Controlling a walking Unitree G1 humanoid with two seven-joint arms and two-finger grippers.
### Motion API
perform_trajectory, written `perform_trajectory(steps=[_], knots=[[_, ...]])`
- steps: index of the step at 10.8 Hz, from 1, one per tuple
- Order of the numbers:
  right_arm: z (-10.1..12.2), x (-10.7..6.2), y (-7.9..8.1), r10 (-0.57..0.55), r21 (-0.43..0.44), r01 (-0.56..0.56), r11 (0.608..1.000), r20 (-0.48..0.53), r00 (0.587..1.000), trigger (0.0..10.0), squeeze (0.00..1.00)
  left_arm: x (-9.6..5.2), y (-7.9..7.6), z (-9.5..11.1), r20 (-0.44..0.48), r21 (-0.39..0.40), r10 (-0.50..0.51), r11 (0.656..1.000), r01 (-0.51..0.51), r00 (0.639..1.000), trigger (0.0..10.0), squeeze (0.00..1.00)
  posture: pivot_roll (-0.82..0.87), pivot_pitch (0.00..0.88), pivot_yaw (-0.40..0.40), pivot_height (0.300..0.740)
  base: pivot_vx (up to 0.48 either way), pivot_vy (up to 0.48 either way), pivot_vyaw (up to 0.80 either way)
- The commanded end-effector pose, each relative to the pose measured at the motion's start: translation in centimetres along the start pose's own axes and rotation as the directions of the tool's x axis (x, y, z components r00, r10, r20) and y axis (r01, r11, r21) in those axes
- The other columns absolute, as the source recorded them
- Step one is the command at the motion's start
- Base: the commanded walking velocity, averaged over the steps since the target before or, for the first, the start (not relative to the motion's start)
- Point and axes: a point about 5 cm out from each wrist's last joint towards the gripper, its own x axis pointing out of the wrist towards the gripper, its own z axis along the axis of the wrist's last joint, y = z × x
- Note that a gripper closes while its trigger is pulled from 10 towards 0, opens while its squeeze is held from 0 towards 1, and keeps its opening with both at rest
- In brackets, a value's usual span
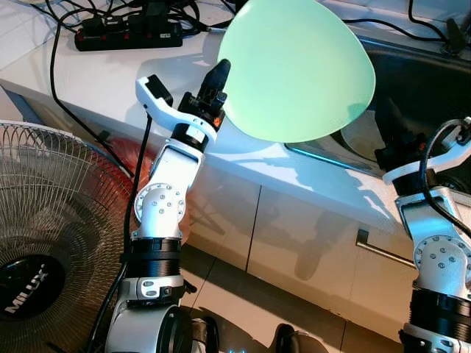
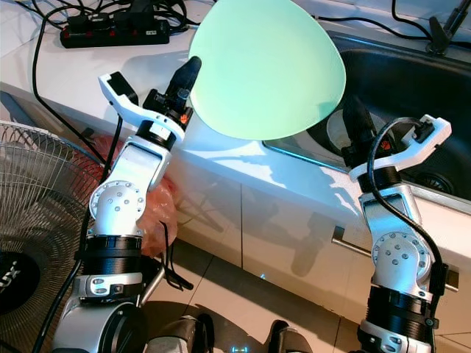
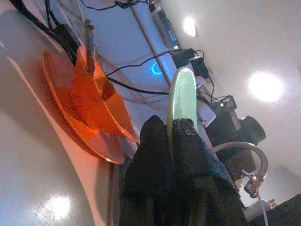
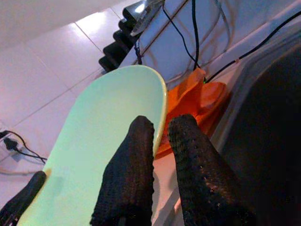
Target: Kitchen organization
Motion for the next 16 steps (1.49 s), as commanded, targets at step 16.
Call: perform_trajectory(steps=[16], knots=[[-3.1,0.3,2.2,0.054,0.174,-0.048,0.984,-0.031,0.998,7.3,0.00,1.5,-3.4,-1.8,-0.004,-0.081,-0.126,0.989,0.125,0.992,10.0,0.00,0.01,0.187,0.012,0.740,0.000,0.000,0.00]])
